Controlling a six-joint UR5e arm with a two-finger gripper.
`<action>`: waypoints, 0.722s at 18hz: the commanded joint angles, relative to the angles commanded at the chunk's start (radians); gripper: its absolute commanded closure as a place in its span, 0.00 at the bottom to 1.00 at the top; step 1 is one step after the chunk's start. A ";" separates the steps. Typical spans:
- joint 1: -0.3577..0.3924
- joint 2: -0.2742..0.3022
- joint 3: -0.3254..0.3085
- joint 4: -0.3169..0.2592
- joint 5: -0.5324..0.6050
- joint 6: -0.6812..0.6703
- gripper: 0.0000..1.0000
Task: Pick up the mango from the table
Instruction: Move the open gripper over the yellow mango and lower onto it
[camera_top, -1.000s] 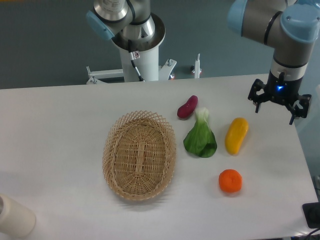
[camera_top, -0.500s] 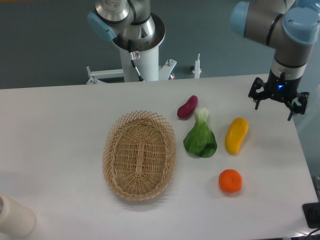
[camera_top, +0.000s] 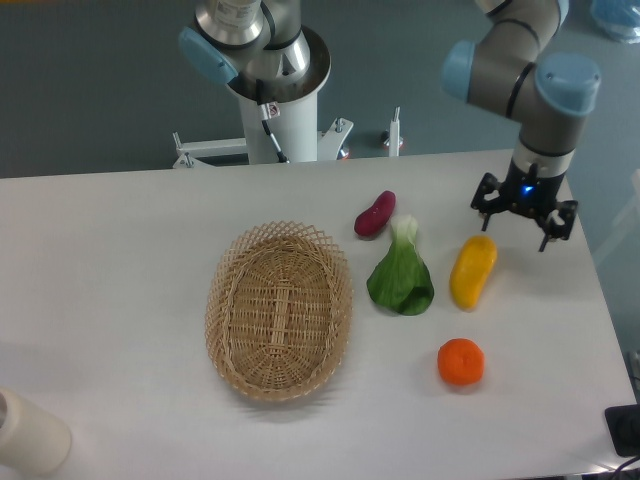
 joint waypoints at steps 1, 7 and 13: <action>0.002 0.000 -0.003 0.000 0.000 0.003 0.00; -0.015 -0.015 -0.040 0.024 0.003 -0.008 0.00; -0.043 -0.043 -0.045 0.060 0.106 -0.009 0.00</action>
